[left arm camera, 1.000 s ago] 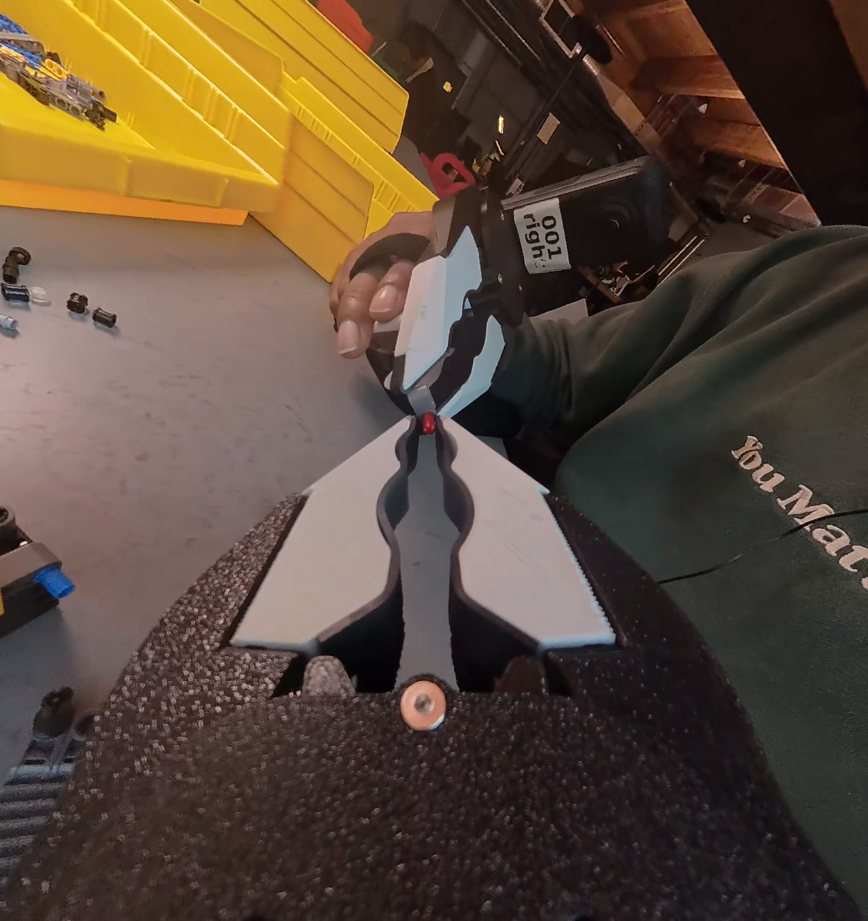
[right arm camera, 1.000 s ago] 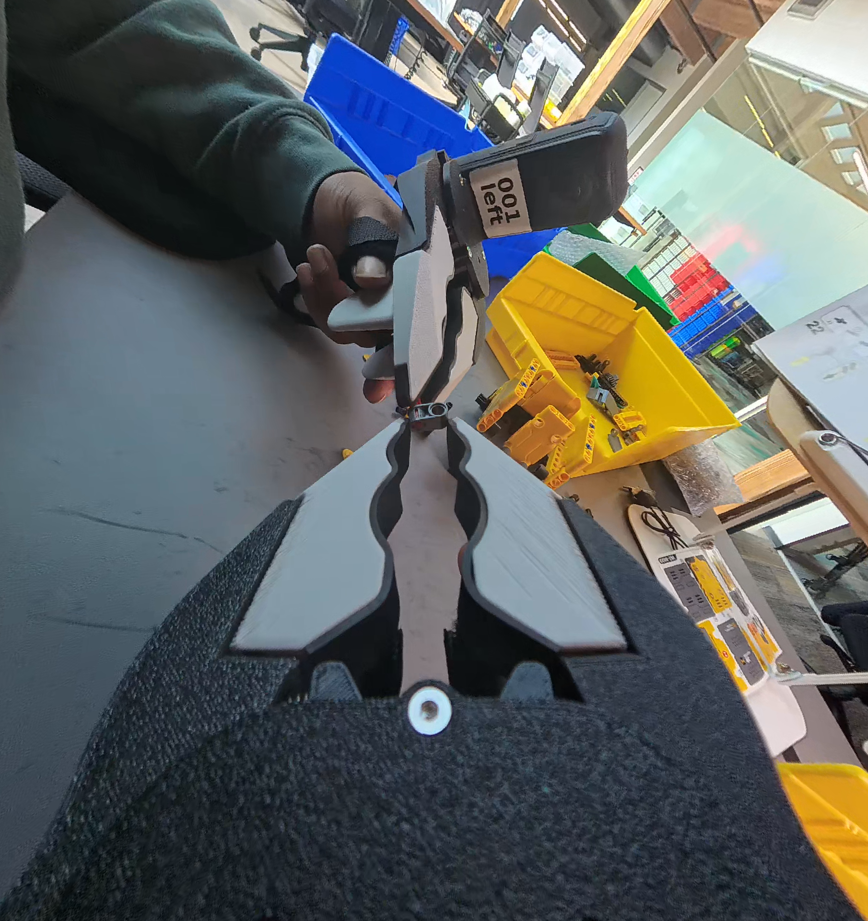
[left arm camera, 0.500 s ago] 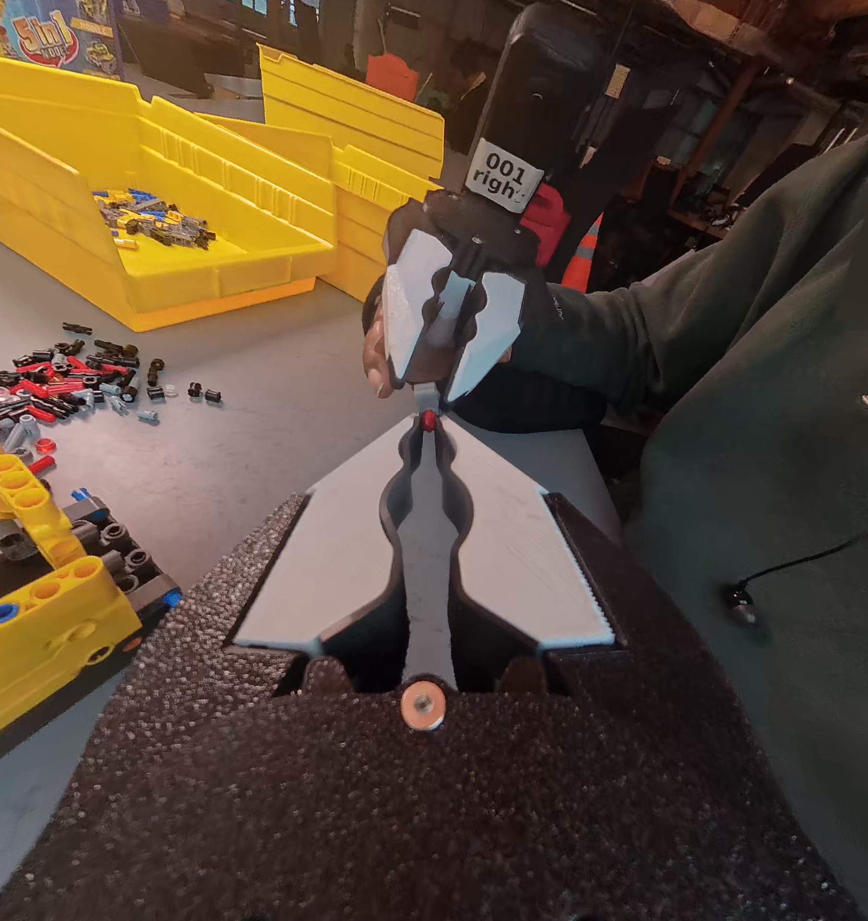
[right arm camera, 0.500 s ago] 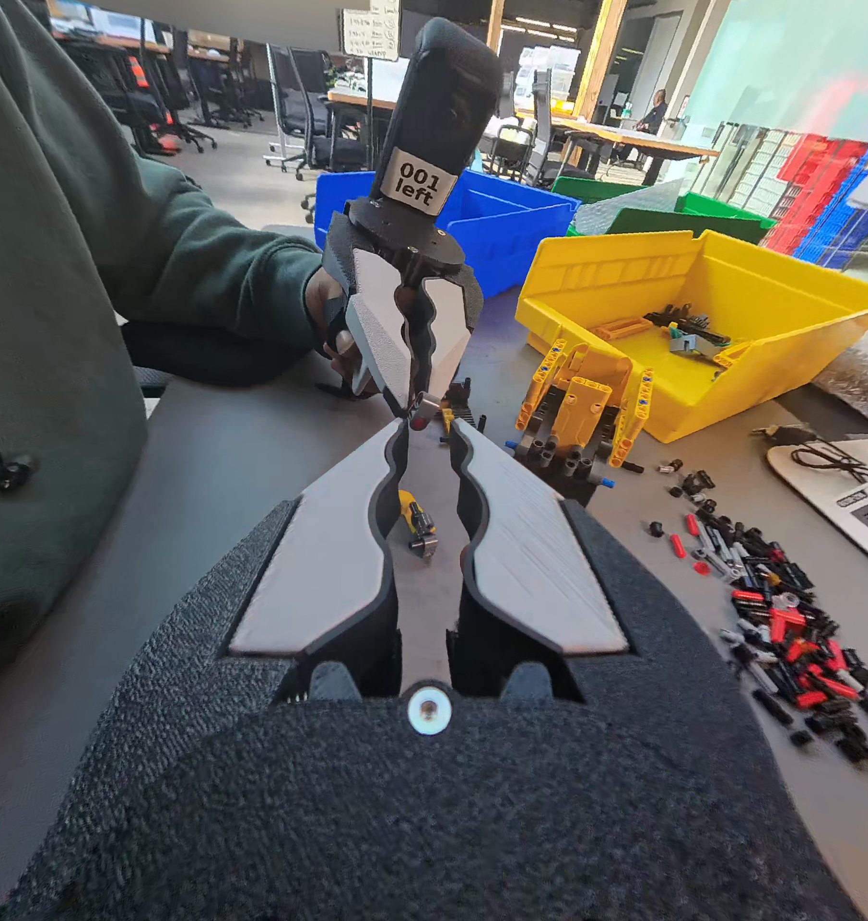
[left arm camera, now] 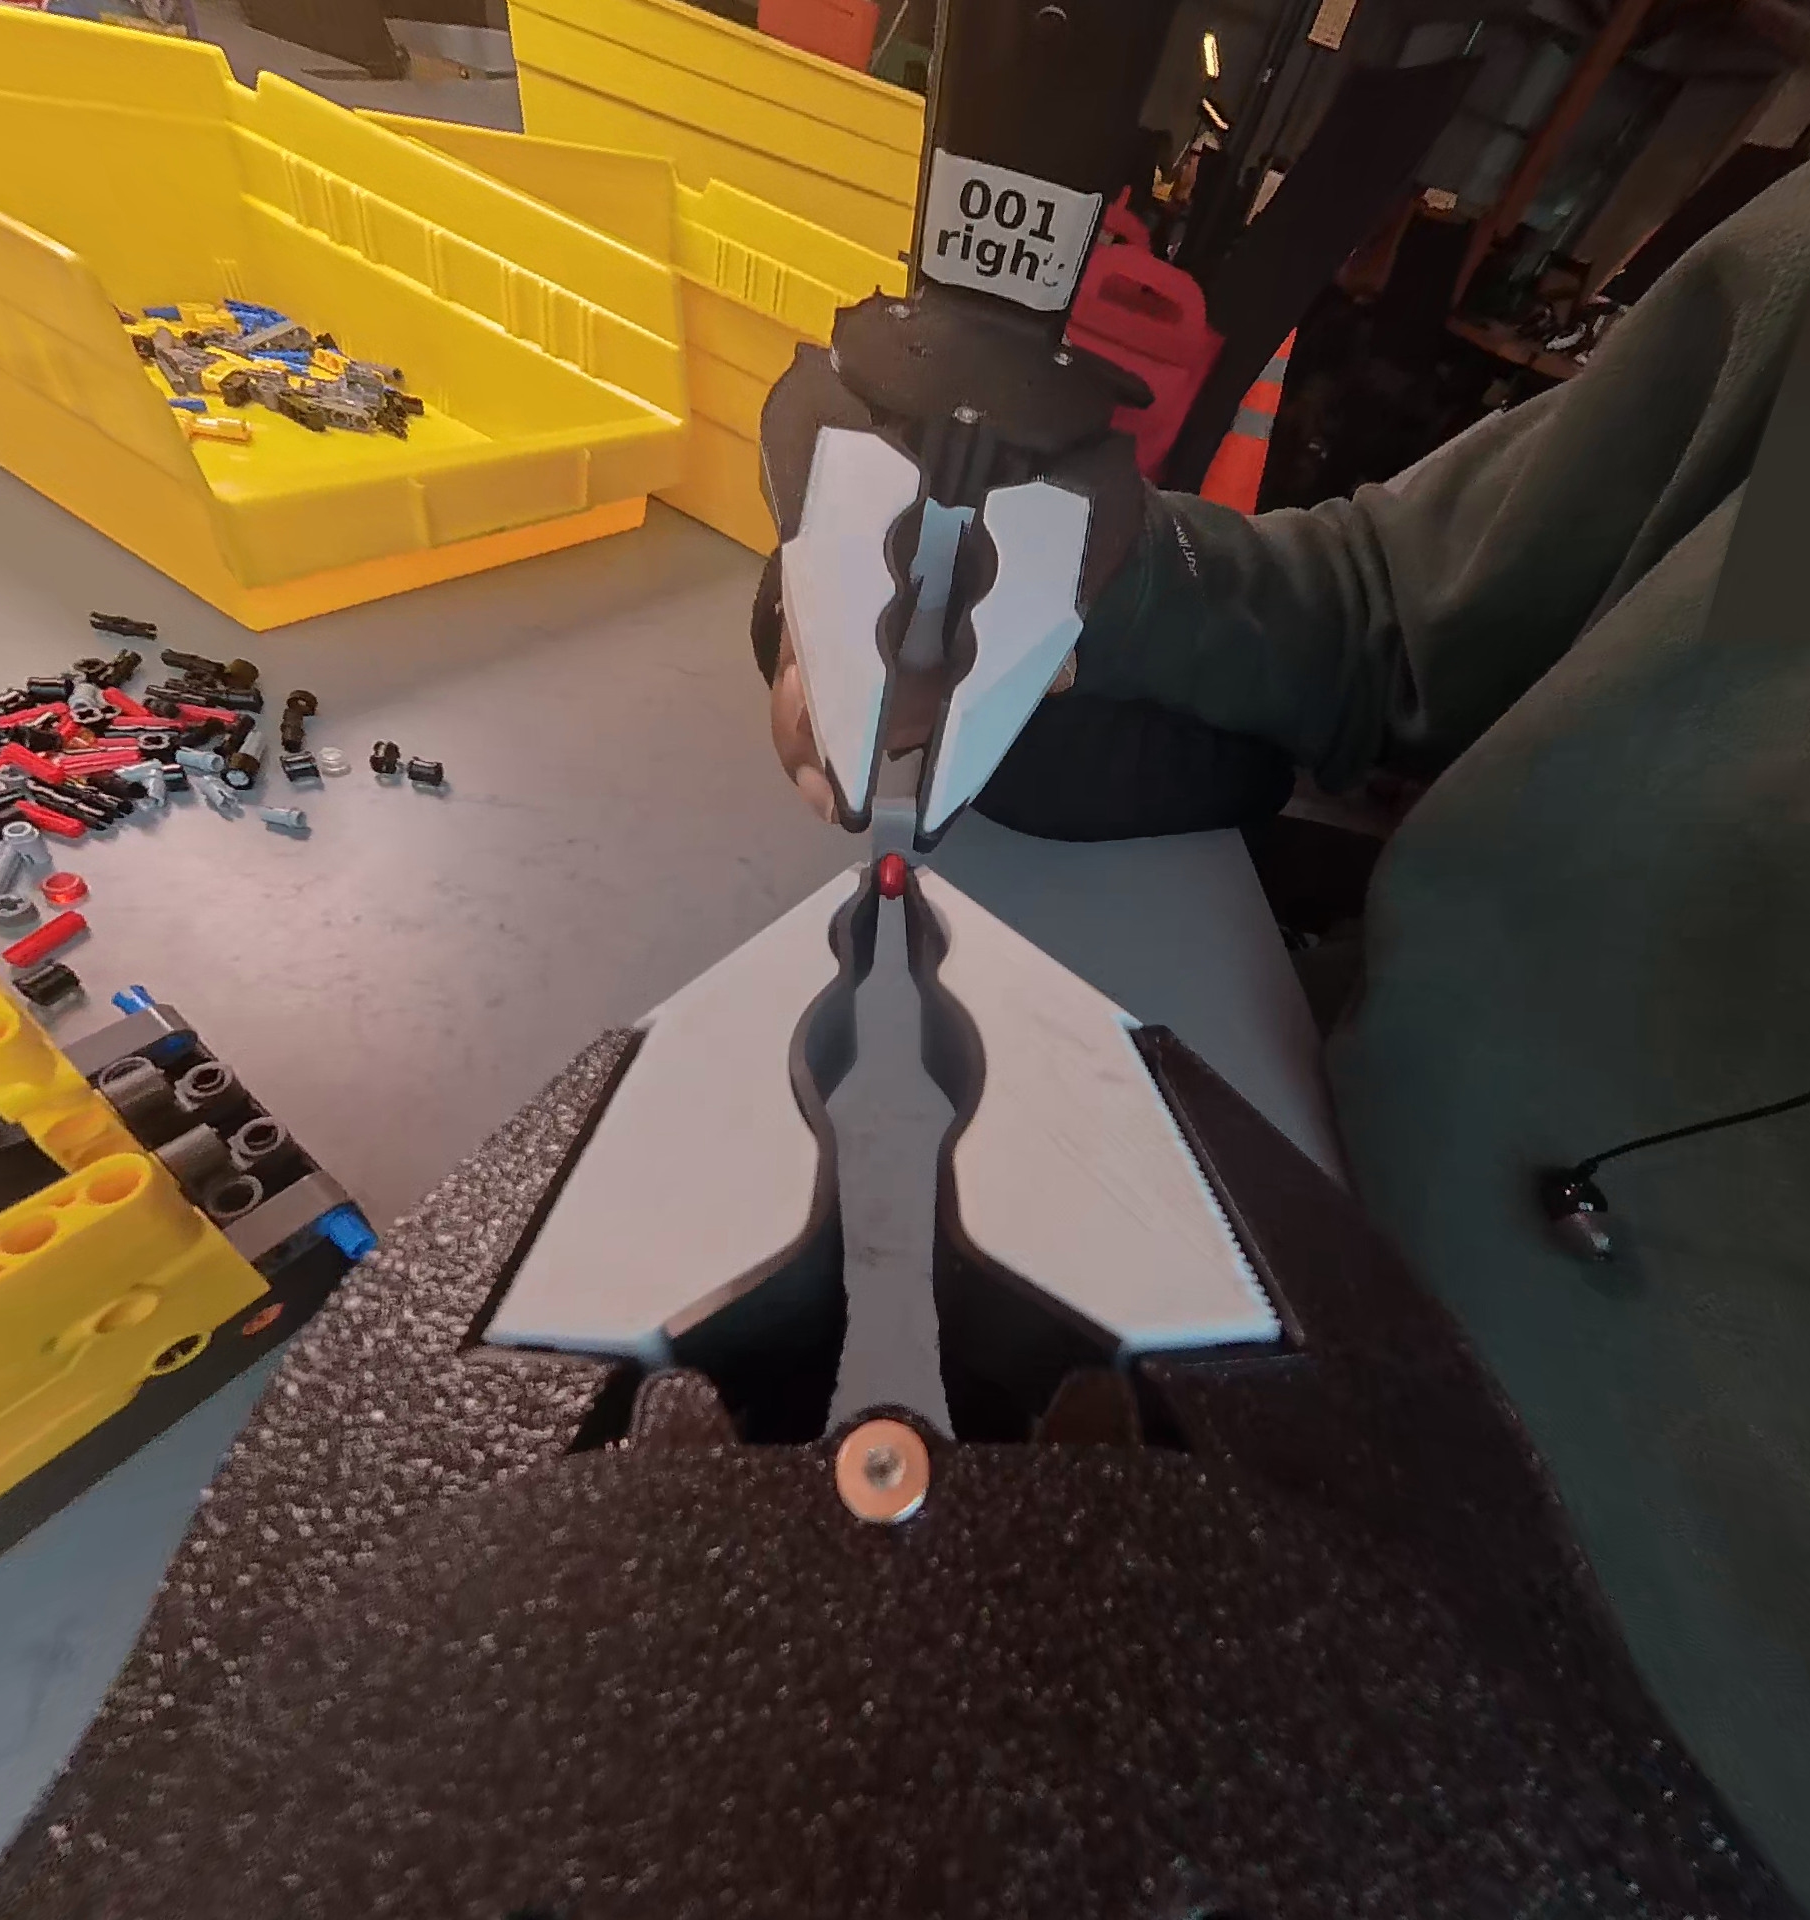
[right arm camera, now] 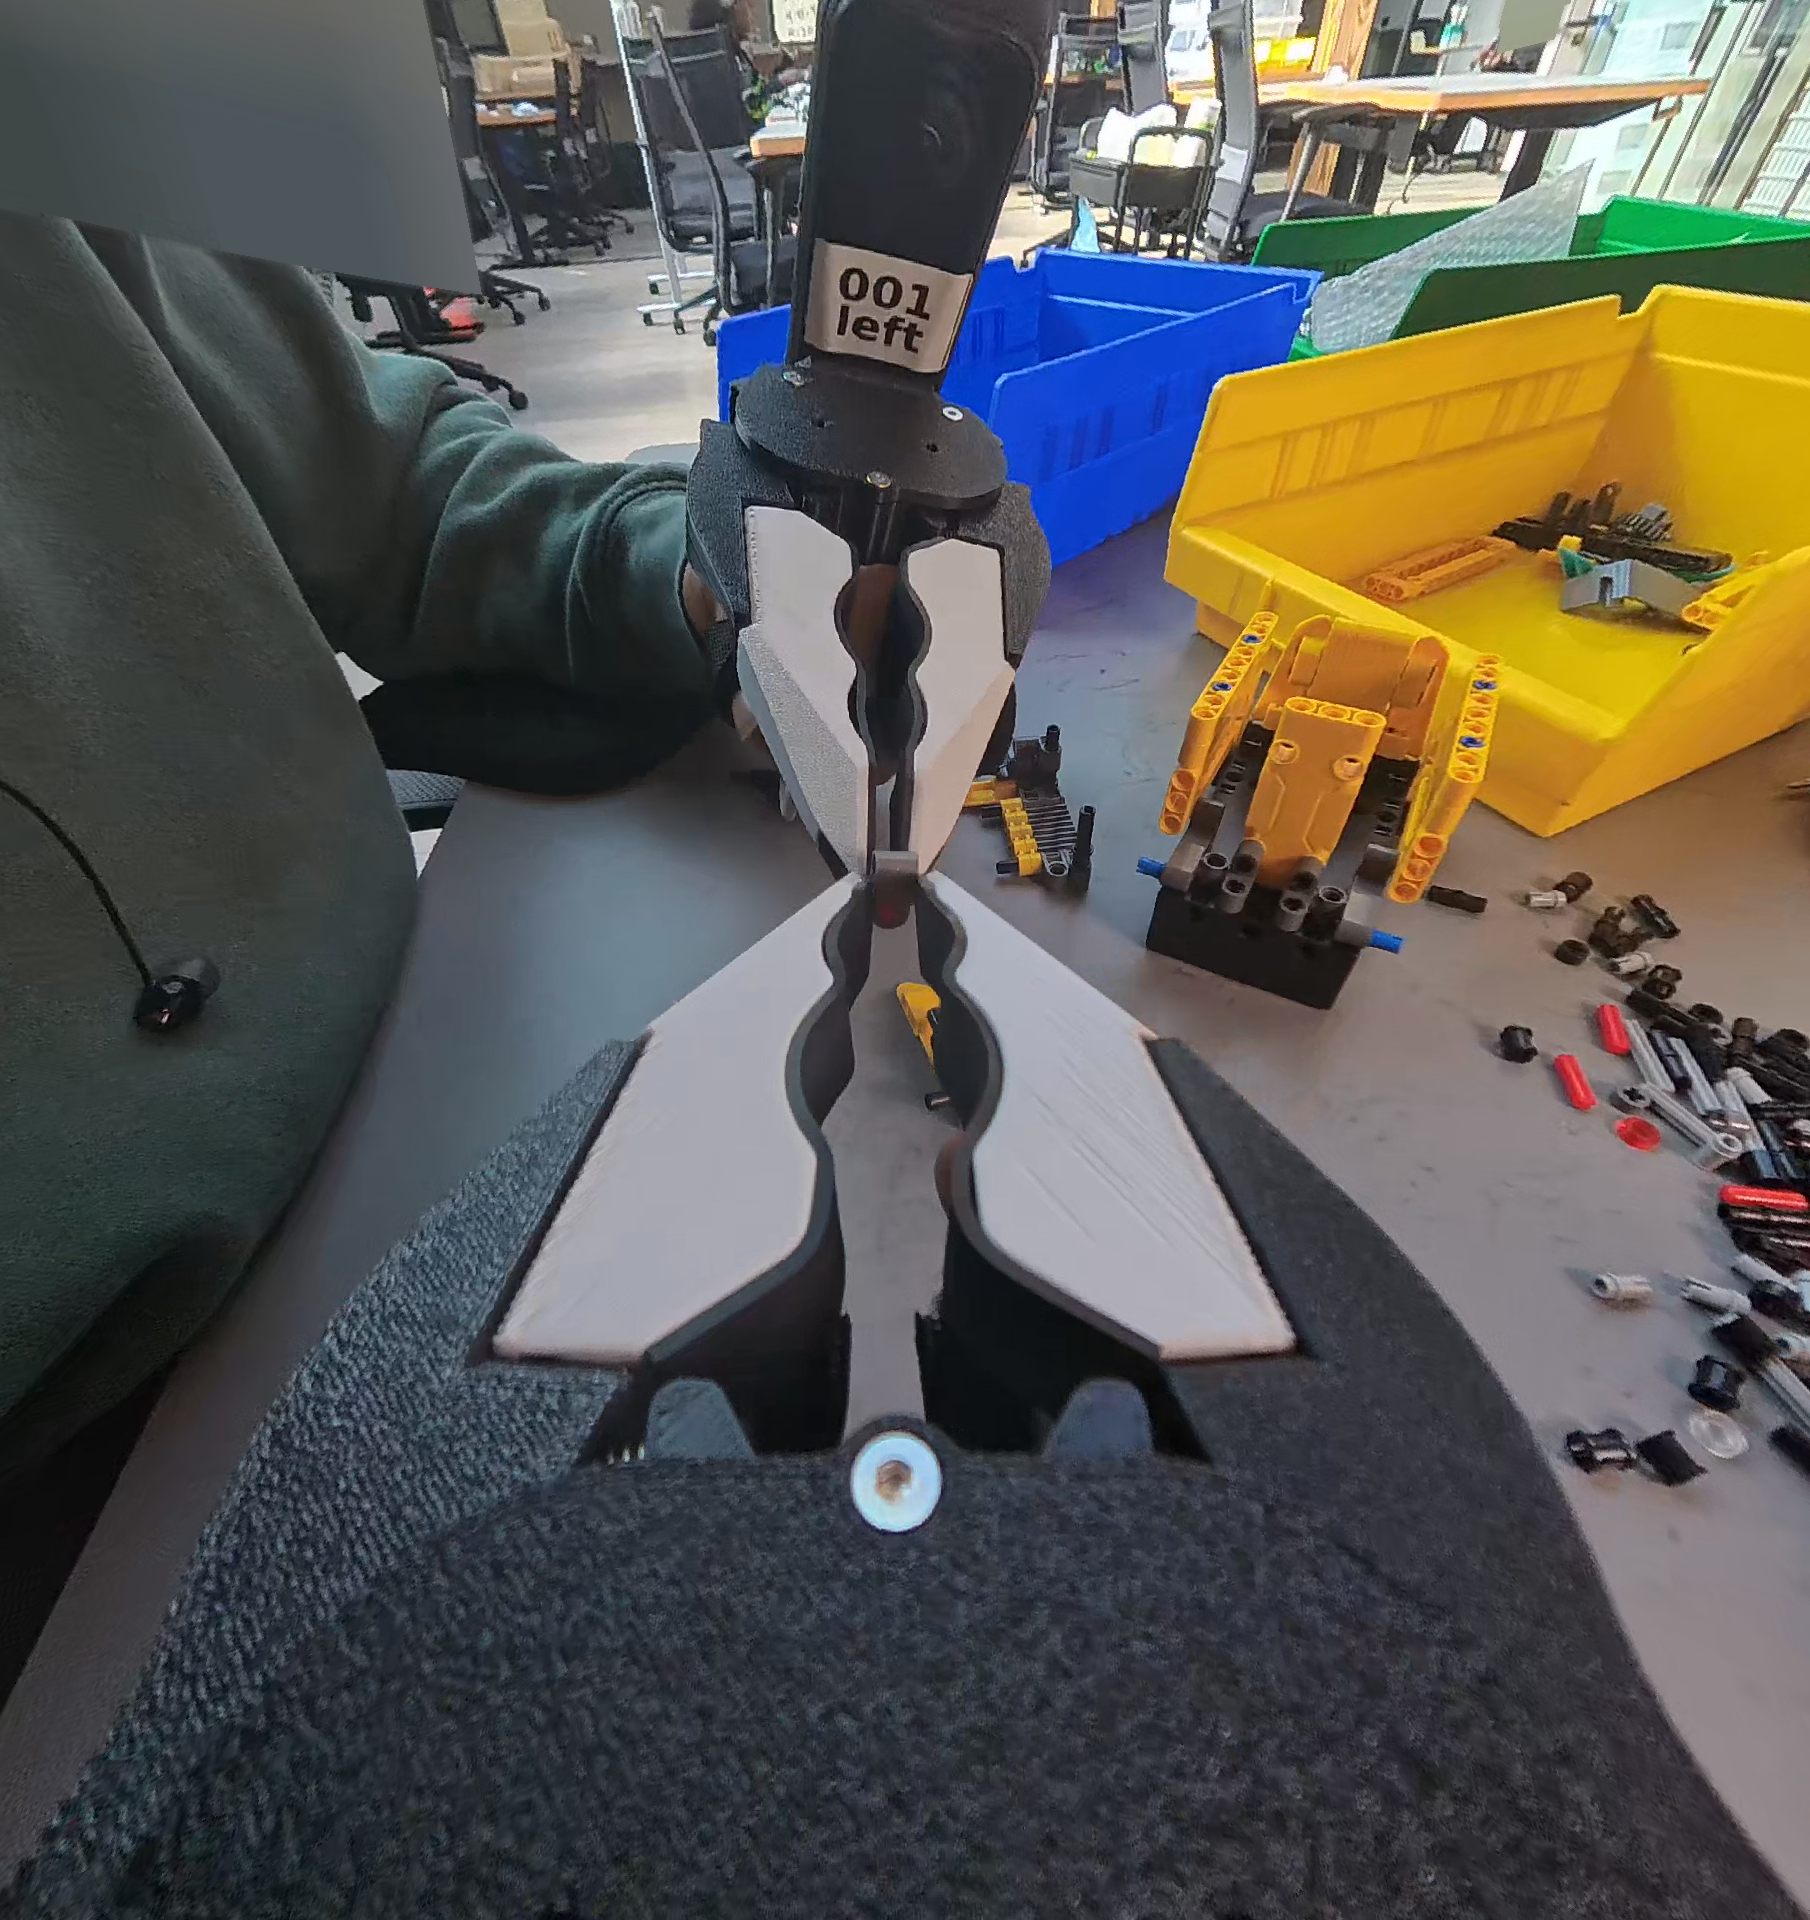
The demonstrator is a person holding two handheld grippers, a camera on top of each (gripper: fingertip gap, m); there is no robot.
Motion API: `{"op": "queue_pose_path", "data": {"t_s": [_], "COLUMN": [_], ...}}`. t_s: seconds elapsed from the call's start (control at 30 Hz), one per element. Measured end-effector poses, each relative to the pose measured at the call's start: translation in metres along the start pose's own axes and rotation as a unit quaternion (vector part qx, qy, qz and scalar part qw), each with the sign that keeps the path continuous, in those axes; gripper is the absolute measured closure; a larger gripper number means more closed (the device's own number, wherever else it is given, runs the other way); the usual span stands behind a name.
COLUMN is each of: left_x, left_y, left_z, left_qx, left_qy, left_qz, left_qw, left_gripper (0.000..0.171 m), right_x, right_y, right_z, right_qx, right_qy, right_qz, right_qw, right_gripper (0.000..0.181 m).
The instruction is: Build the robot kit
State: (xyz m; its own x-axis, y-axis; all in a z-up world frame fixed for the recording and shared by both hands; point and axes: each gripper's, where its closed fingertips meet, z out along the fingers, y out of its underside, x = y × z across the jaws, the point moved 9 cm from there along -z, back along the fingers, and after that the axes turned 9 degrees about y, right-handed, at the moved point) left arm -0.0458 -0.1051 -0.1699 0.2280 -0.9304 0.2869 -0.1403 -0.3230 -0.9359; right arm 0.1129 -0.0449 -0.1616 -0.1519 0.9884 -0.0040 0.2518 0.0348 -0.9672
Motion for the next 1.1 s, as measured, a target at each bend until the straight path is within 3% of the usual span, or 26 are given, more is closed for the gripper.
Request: {"op": "queue_pose_path", "data": {"t_s": [0.23, 0.63, 0.87, 1.1], "left_x": [-0.009, -0.006, 0.0, -0.009], "left_y": [0.011, 0.013, 0.007, 0.022], "left_z": [-0.006, 0.0, 0.003, 0.005], "left_qx": [-0.106, -0.105, -0.069, -0.156], "left_qy": [-0.056, -0.052, -0.043, -0.083], "left_qz": [0.015, 0.024, 0.046, 0.027], "left_qw": [0.993, 0.993, 0.996, 0.984], "left_gripper": [0.158, 0.16, 0.163, 0.156], "right_x": [0.009, 0.007, 0.004, 0.008], "right_y": [0.012, 0.012, 0.01, 0.021], "right_z": [-0.003, 0.001, 0.002, 0.007], "right_qx": [-0.063, -0.05, -0.034, -0.085], "right_qy": [0.024, 0.014, 0.008, 0.027], "right_qz": [-0.018, -0.015, -0.021, -0.026], "right_qw": [0.998, 0.999, 0.999, 0.996], "right_gripper": [0.175, 0.175, 0.175, 0.175]}}
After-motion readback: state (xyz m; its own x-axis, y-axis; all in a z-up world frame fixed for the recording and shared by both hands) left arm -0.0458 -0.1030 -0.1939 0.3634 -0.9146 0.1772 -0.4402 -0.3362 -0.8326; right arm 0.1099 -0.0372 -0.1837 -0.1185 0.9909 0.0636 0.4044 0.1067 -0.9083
